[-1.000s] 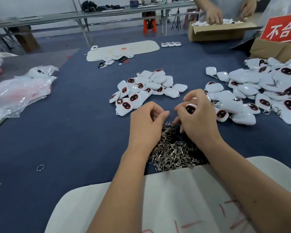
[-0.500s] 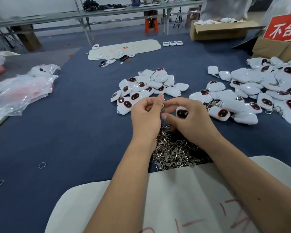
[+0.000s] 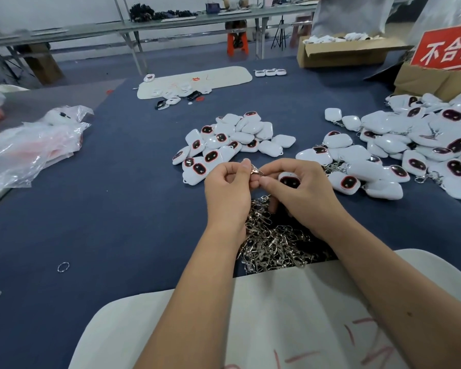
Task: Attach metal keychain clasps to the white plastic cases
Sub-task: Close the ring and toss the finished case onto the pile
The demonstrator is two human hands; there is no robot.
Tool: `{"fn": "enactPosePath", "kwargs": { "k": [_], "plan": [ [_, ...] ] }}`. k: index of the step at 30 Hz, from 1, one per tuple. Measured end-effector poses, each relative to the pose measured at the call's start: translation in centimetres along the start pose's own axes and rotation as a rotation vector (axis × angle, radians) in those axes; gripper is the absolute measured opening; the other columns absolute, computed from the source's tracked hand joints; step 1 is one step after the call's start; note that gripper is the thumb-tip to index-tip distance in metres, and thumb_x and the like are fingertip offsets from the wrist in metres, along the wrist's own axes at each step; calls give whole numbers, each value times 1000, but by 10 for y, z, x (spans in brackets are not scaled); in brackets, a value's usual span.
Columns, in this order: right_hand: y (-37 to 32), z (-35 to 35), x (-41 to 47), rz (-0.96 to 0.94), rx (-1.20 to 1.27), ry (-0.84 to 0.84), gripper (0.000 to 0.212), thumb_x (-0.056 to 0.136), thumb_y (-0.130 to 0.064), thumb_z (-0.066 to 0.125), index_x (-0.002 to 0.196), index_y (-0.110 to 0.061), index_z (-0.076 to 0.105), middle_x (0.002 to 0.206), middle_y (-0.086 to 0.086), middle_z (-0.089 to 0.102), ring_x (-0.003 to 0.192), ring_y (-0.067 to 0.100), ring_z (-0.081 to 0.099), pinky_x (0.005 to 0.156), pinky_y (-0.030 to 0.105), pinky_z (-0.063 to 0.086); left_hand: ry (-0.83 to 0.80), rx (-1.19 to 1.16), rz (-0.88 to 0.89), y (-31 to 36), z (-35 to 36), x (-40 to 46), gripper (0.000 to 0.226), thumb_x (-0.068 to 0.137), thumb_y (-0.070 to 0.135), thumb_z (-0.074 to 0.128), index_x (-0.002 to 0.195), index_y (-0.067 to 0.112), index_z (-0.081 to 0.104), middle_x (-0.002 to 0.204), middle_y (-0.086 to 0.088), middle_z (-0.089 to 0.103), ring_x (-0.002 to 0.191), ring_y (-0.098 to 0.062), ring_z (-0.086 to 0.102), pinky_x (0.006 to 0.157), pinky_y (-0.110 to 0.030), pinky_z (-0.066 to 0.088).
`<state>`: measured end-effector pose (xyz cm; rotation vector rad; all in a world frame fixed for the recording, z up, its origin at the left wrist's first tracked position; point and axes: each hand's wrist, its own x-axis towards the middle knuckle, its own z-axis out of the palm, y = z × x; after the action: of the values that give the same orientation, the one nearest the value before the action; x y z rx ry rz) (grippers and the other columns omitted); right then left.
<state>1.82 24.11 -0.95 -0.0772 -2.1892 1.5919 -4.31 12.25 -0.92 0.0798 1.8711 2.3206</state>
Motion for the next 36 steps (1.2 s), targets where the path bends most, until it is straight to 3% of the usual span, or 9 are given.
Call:
{"fn": "enactPosePath", "kwargs": {
  "k": [3,7,15,18,20,24,36],
  "plan": [
    [1,-1,1,11,-27,23,9,93,-13,75,90,-21,76,63,-9,71,43,9,60,45,13,39,-14,-5,-5,0,0,1,19,103,20,63,90,5,64,62,3,64,61,-8,60,81,-33,58],
    [5,0,2,47,-27,60,10,91,-10,78,88,-19,77,62,-8,71,42,9,60,43,14,40,15,6,1,-1,2,2,21,104,20,59,90,5,65,63,8,67,58,-2,59,65,-20,52],
    [8,-1,4,33,16,198,14,88,-6,80,90,-19,74,78,-2,76,48,18,68,43,18,48,24,-22,-25,2,2,-1,4,100,10,62,99,6,63,75,3,72,67,-8,65,69,-24,53],
    [8,-2,4,22,20,224,15,87,-5,81,90,-18,73,80,-1,76,48,19,69,43,19,50,41,121,63,1,1,-1,5,94,15,70,92,16,66,75,6,65,68,-5,62,69,-23,54],
    [9,-2,4,11,2,223,15,86,-5,81,88,-17,72,78,-2,75,48,18,68,45,21,51,-3,273,200,0,0,-3,10,92,18,72,83,20,68,70,13,61,66,-1,56,65,-15,48],
    [9,-1,4,-8,-71,222,15,86,-5,78,84,-19,74,68,-7,72,46,14,66,45,20,47,-117,469,363,-2,-1,-5,12,91,15,72,80,19,71,76,7,68,71,-5,58,65,-12,44],
    [12,-2,5,-2,12,246,17,88,-2,77,93,-17,73,80,-3,76,52,12,67,47,16,49,-158,509,317,-3,-3,-2,13,90,17,72,78,20,70,66,14,62,60,0,52,60,-14,44]
  ]
}}
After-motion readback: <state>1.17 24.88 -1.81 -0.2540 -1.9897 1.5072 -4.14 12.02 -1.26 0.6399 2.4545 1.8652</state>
